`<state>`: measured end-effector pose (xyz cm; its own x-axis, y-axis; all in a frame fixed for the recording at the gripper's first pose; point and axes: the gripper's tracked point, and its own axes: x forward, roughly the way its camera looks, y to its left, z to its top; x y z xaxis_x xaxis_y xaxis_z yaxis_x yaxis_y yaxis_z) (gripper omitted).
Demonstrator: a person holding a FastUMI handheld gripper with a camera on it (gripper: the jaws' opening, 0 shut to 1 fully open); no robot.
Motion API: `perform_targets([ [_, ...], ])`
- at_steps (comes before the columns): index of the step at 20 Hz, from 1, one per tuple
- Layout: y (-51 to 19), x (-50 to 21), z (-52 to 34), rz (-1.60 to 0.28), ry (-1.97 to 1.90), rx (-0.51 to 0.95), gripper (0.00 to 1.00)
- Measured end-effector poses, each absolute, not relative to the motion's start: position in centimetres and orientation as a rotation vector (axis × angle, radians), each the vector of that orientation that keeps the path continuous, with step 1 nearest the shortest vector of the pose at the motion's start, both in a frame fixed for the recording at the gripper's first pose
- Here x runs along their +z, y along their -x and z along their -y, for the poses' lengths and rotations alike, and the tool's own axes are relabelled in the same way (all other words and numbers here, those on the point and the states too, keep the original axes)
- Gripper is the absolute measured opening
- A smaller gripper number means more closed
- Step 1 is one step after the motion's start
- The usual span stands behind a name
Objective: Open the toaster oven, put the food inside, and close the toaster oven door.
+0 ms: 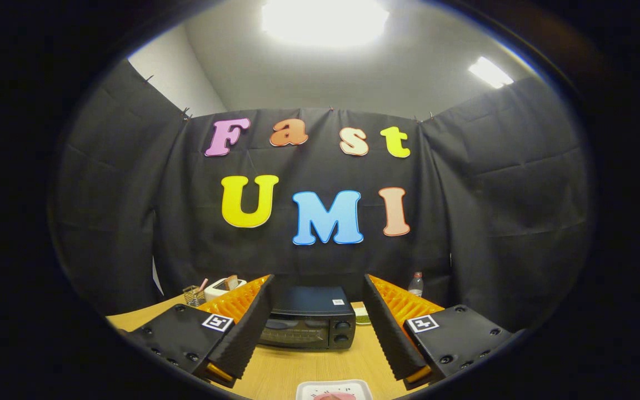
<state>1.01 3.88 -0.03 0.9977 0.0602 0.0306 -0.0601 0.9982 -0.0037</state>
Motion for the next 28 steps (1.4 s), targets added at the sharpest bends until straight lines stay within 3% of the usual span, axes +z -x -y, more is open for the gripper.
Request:
perform_targets([
  [13, -7.3, -2.8, -10.3, 0.009, -0.056, 0.150, 0.98],
  [28, -17.6, -17.3, -14.4, -0.247, -0.006, 0.175, 0.98],
])
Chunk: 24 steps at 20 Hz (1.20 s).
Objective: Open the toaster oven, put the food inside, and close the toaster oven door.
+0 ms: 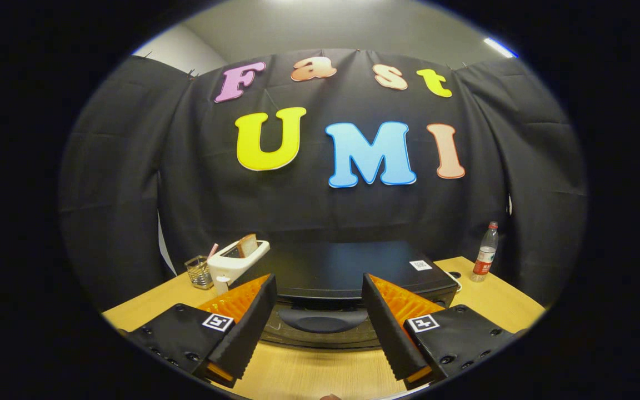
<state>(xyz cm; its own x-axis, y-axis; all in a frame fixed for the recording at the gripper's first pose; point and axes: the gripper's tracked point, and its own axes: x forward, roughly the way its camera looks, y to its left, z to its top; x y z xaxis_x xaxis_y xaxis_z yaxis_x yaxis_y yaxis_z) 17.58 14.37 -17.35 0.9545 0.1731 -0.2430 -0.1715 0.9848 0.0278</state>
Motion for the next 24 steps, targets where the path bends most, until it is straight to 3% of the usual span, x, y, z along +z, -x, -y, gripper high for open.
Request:
perform_targets([
  [7, -19.8, -21.8, -14.3, -0.350, 0.006, 0.142, 0.98],
  [13, -19.5, -21.9, -14.7, -0.333, 0.036, 0.143, 0.98],
  [24, -12.0, -24.7, -14.3, -0.419, 0.073, 0.190, 0.97],
])
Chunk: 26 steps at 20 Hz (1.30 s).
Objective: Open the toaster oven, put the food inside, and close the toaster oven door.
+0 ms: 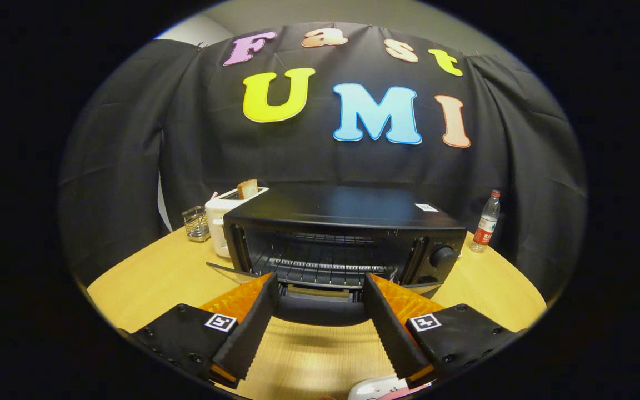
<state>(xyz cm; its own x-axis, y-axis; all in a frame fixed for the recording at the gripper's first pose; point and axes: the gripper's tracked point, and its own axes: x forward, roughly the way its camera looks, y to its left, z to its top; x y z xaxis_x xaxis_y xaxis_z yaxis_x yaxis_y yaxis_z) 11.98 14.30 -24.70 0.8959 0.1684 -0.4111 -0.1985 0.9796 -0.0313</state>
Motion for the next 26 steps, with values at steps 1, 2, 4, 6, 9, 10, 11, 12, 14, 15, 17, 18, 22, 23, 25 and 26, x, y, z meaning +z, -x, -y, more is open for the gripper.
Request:
perform_targets([
  [1, -11.5, -25.3, -14.2, -0.429, 0.077, 0.188, 0.97],
  [2, -10.9, -25.6, -14.2, -0.442, 0.080, 0.186, 0.97],
  [4, -9.9, -26.5, -14.1, -0.472, 0.087, 0.189, 0.97],
  [6, -9.0, -27.5, -14.2, -0.508, 0.097, 0.201, 0.97],
  [9, -8.0, -28.5, -14.0, -0.532, 0.128, 0.219, 0.97],
  [10, -7.7, -28.8, -14.1, -0.542, 0.138, 0.232, 0.96],
  [11, -7.4, -29.2, -14.0, -0.558, 0.145, 0.239, 0.96],
  [12, -7.1, -29.7, -13.9, -0.578, 0.146, 0.245, 0.96],
  [14, -6.4, -29.8, -13.8, -0.598, 0.121, 0.267, 0.96],
  [15, -5.9, -30.3, -14.2, -0.622, 0.106, 0.295, 0.96],
  [17, -4.2, -31.4, -14.5, -0.704, 0.075, 0.348, 0.96],
  [18, -3.4, -31.7, -14.4, -0.743, 0.043, 0.364, 0.96],
  [22, -1.3, -28.8, -11.5, -0.761, -0.066, 0.349, 0.96],
  [23, -0.5, -28.4, -10.5, -0.777, -0.094, 0.349, 0.96],
  [25, 1.3, -27.8, -8.2, -0.820, -0.150, 0.349, 0.98],
  [26, 1.9, -27.5, -7.2, -0.845, -0.181, 0.356, 0.98],
])
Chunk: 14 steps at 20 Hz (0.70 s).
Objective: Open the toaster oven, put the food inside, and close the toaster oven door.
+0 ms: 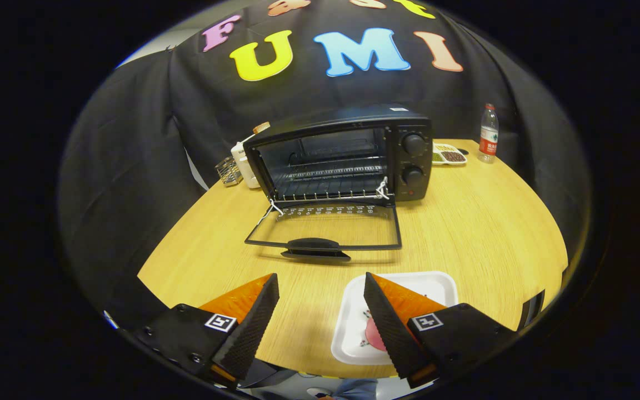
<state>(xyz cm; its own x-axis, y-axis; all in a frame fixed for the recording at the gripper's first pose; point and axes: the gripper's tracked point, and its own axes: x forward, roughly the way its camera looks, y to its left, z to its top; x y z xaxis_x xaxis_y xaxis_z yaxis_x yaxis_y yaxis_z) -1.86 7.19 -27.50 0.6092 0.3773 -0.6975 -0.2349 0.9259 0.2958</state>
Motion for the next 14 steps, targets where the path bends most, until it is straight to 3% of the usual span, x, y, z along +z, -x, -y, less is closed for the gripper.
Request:
perform_targets([
  [14, 2.1, -30.5, 2.6, -1.209, -0.265, 0.576, 0.94],
])
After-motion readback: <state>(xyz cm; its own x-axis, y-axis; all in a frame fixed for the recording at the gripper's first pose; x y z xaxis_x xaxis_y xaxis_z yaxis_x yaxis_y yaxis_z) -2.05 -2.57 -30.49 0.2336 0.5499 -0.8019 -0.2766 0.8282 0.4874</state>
